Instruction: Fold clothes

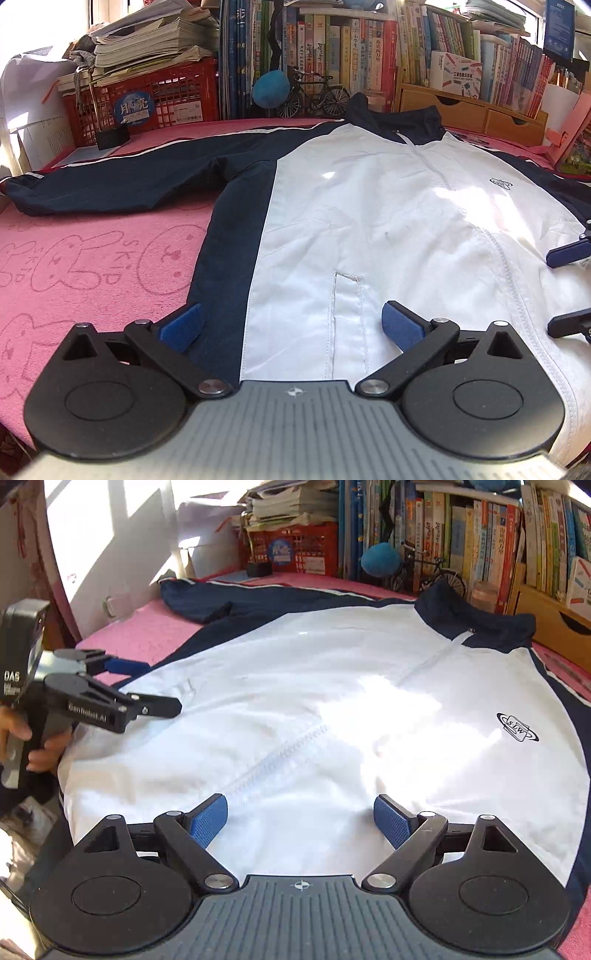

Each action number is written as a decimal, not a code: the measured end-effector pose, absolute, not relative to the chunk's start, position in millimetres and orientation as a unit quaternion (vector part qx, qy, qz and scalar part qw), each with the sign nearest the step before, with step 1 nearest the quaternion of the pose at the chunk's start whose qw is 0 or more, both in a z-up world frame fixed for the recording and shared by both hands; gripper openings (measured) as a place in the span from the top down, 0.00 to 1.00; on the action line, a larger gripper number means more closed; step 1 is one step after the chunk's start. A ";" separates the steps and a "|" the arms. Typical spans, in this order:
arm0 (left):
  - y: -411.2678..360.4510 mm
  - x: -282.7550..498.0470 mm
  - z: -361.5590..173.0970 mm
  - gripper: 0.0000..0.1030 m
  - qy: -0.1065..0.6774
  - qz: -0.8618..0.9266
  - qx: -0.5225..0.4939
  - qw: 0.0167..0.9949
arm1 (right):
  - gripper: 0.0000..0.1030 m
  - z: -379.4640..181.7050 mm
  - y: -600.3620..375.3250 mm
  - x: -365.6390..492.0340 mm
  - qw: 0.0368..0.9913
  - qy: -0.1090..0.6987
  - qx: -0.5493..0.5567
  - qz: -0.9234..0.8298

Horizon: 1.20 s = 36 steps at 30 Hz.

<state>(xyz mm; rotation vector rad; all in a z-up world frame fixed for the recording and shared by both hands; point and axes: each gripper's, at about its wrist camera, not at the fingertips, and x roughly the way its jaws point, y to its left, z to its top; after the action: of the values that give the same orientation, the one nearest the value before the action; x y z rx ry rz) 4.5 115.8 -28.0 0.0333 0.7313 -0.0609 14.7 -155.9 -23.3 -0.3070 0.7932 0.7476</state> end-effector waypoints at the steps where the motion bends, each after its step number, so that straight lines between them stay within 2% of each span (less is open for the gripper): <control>1: 116.9 0.5 -26.2 0.00 0.362 -0.026 0.017 0.932 | 0.12 -22.9 -164.7 -3.4 0.847 0.369 -0.162 0.347; 4: 117.1 -12.8 -18.1 0.00 0.377 -0.028 0.018 0.926 | 0.11 -14.0 -187.2 -47.9 0.855 0.378 -0.151 0.320; 7: 108.4 -28.7 -6.0 0.00 0.374 -0.060 0.029 0.925 | 0.08 -4.6 -196.1 -92.5 0.867 0.341 -0.170 0.322; 9: 96.4 -39.4 2.3 0.00 0.369 -0.097 0.050 0.923 | 0.00 -1.7 -186.8 -118.5 0.864 0.301 -0.218 0.339; 15: 64.6 -51.1 0.1 0.00 0.357 -0.109 0.150 0.916 | 0.00 -46.8 -126.1 -163.7 0.800 0.199 -0.424 0.374; 18: 66.6 -53.8 -4.5 0.00 0.354 -0.082 0.174 0.915 | 0.00 -69.0 -132.1 -155.3 0.804 0.197 -0.457 0.324; 22: 90.3 -53.9 -6.0 0.00 0.379 -0.067 0.144 0.912 | 0.00 -53.6 -186.2 -128.4 0.851 0.269 -0.371 0.255; 26: 104.0 -56.1 -1.3 0.00 0.388 -0.065 0.130 0.910 | 0.00 -39.2 -179.4 -135.2 0.847 0.258 -0.362 0.292; 30: 93.7 -63.6 9.4 0.00 0.371 -0.094 0.157 0.910 | 0.00 -24.7 -172.6 -141.9 0.841 0.247 -0.352 0.328; 36: 60.2 -73.1 14.5 0.00 0.338 -0.226 0.197 0.892 | 0.00 -18.8 -150.5 -138.5 0.830 0.224 -0.337 0.384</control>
<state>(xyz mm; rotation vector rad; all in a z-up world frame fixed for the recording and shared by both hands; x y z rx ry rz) -73.1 60.2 14.5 0.4083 0.7016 -0.4697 -138.5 -150.5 -18.8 -0.7146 0.4755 0.8139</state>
